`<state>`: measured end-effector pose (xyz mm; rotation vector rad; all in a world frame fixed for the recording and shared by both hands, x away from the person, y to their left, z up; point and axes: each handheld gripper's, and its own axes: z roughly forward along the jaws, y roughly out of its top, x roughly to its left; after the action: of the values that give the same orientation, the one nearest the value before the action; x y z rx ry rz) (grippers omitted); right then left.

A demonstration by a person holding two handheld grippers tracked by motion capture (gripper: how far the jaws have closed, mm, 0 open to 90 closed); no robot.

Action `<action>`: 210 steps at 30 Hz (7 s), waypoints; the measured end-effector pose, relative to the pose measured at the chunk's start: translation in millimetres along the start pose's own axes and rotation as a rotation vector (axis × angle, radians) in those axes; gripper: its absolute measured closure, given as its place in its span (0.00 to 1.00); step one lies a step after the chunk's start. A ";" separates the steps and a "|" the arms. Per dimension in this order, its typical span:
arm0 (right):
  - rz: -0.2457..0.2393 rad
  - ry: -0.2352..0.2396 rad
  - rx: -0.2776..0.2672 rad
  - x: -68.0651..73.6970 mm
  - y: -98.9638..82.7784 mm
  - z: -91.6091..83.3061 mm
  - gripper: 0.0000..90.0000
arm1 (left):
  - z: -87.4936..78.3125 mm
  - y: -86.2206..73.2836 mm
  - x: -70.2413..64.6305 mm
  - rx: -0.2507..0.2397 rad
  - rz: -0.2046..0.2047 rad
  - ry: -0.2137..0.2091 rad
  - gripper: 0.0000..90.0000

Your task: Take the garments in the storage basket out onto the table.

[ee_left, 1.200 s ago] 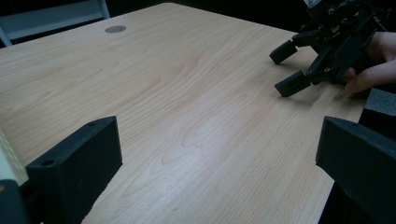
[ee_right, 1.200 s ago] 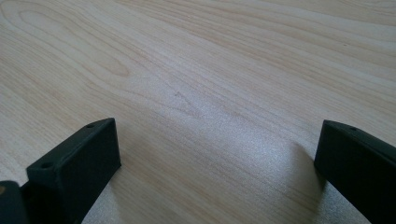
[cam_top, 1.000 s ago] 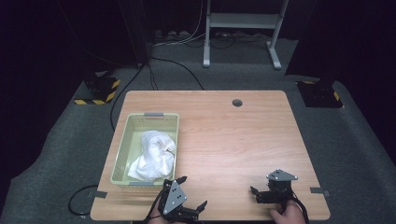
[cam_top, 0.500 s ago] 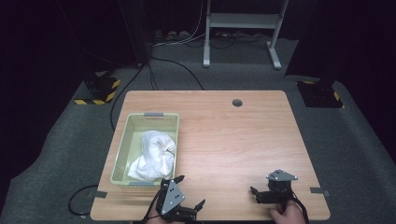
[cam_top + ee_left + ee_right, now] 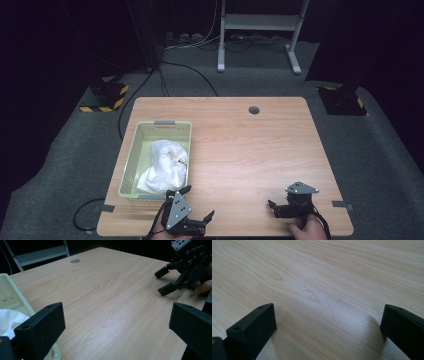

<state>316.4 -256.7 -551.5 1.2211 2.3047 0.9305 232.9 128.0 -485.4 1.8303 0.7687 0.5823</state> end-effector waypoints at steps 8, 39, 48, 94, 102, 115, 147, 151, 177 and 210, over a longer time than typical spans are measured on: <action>0.000 0.000 0.000 0.0 0.0 0.0 0.00 | -7.6 1.0 6.2 -0.004 -0.002 0.025 0.01; 0.000 0.003 0.001 1.1 0.6 0.7 0.00 | -41.8 -0.3 42.5 -0.032 -0.075 0.147 0.01; -0.007 0.011 0.001 0.9 2.2 2.4 0.00 | -51.9 -2.4 52.8 -0.039 -0.097 0.187 0.01; 0.002 0.022 -0.006 -0.6 2.1 1.9 0.00 | -49.7 43.4 105.5 0.061 -0.143 0.307 0.01; 0.000 0.020 -0.004 -0.5 2.1 1.9 0.00 | -40.8 47.3 122.7 0.092 -0.158 0.322 0.01; -0.003 0.017 -0.003 0.0 2.1 2.0 0.00 | -25.5 57.2 136.4 0.123 -0.156 0.322 0.01; -0.002 0.015 0.001 0.6 2.2 2.0 0.00 | 33.0 31.5 181.8 0.425 -0.291 0.261 0.01; -0.002 0.015 0.001 0.5 2.2 2.0 0.00 | 39.2 25.9 184.5 0.469 -0.319 0.253 0.01; -0.002 0.015 0.001 0.6 2.2 2.0 0.00 | 83.7 4.3 195.0 0.769 -0.332 0.193 0.06; -0.003 0.016 0.001 0.5 2.2 1.9 0.00 | 62.3 16.1 186.6 0.694 -0.263 0.223 0.66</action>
<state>318.6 -254.6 -551.3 1.2152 2.3190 0.9415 406.7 221.6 -485.1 2.2492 1.4739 0.3691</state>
